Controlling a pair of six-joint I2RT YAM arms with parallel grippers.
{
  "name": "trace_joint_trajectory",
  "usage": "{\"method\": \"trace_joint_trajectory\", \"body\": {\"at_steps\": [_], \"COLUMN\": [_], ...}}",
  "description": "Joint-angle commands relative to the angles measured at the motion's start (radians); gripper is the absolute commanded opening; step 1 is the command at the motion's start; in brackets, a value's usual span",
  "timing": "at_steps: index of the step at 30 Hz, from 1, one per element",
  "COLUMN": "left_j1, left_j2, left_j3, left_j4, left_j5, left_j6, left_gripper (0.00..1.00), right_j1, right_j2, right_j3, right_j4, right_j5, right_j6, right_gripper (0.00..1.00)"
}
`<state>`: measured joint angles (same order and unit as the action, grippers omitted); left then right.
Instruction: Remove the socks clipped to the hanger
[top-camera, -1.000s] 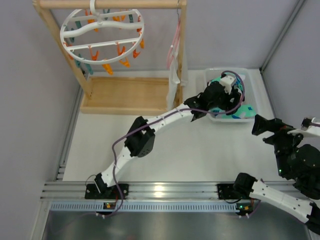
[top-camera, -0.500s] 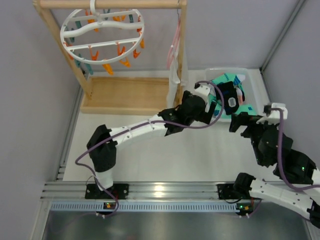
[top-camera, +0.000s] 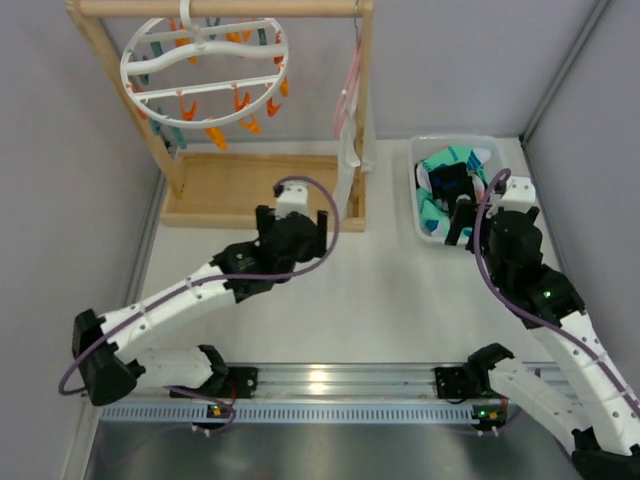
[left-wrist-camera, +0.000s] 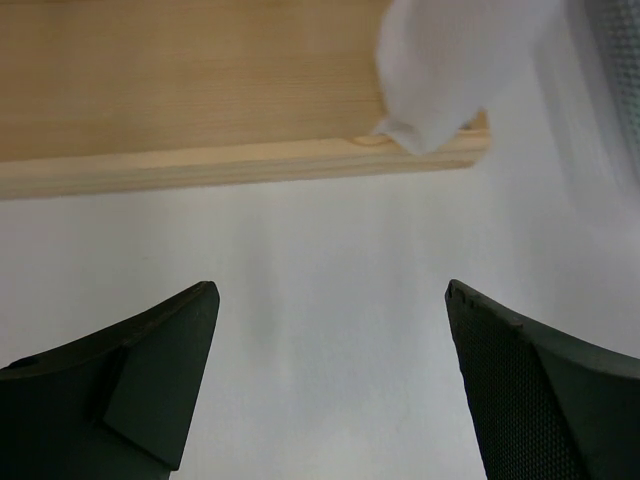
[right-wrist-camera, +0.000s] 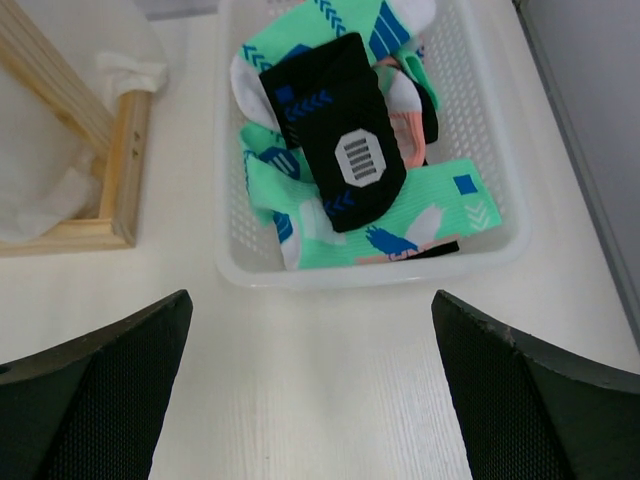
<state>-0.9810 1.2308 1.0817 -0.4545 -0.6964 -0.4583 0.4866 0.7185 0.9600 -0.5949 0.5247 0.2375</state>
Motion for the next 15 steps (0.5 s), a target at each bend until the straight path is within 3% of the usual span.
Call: {"method": "trace_joint_trajectory", "body": {"at_steps": [1,3,5,10,15], "left_j1": [0.184,0.292,0.33,0.34,0.341], "left_j2": [-0.149,-0.233,-0.371,-0.533,-0.642], "left_j3": [-0.034,-0.051,-0.065,-0.008,0.032], "left_j4": [-0.179,-0.24,-0.275,-0.456,-0.504], "left_j5": [-0.023,-0.017,0.012,-0.015,0.023], "left_j6": [-0.057,-0.056,-0.037,0.026,0.063], "left_gripper": [0.98,0.98,0.99,0.98,0.99], "right_j1": [-0.117,-0.134,-0.137,-0.135,-0.137], "right_j2": [-0.004,-0.031,-0.068,-0.129,-0.205], "right_j3": [-0.035,-0.043,-0.04,0.009,0.054], "right_j4": [0.057,0.037,0.014,-0.13,-0.227], "right_j5": [-0.206,-0.184,-0.166,-0.166,-0.175], "right_j6": [-0.023,-0.036,-0.055,-0.067,-0.069], "right_gripper": [0.99,0.99,1.0,1.0,0.99]}}
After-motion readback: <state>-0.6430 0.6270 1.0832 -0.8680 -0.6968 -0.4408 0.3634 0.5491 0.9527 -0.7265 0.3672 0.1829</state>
